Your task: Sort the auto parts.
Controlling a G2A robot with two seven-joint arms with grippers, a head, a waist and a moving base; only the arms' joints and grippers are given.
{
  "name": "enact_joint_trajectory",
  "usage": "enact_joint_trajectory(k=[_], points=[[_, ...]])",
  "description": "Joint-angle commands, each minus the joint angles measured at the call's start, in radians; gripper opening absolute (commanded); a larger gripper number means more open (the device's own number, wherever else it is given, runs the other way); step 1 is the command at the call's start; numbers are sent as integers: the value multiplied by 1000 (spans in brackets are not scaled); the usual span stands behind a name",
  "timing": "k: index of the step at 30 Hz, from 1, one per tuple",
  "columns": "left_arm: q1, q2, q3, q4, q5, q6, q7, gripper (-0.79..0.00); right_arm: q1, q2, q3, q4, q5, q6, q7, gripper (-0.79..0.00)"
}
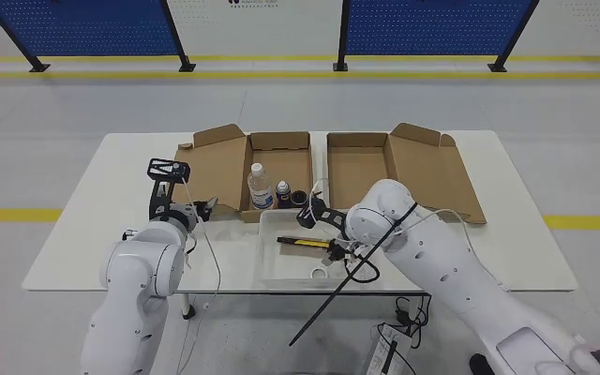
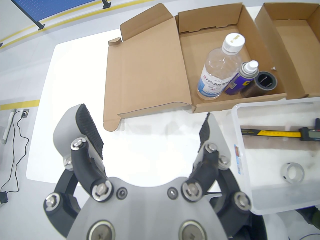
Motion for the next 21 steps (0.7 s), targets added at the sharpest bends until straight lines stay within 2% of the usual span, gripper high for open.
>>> enact_joint_trajectory(k=[1,8,14,21], points=[[0,0,0,0,0,0,0,0,-1,0,1,-1,1,1,0,0],[0,0,0,0,0,0,0,0,-1,0,1,-1,1,1,0,0],[0,0,0,0,0,0,0,0,-3,-4,-31,-34,-26,-38,-13,0],[0,0,0,0,0,0,0,0,7,-8,-73,-9,-61,10,0,0]])
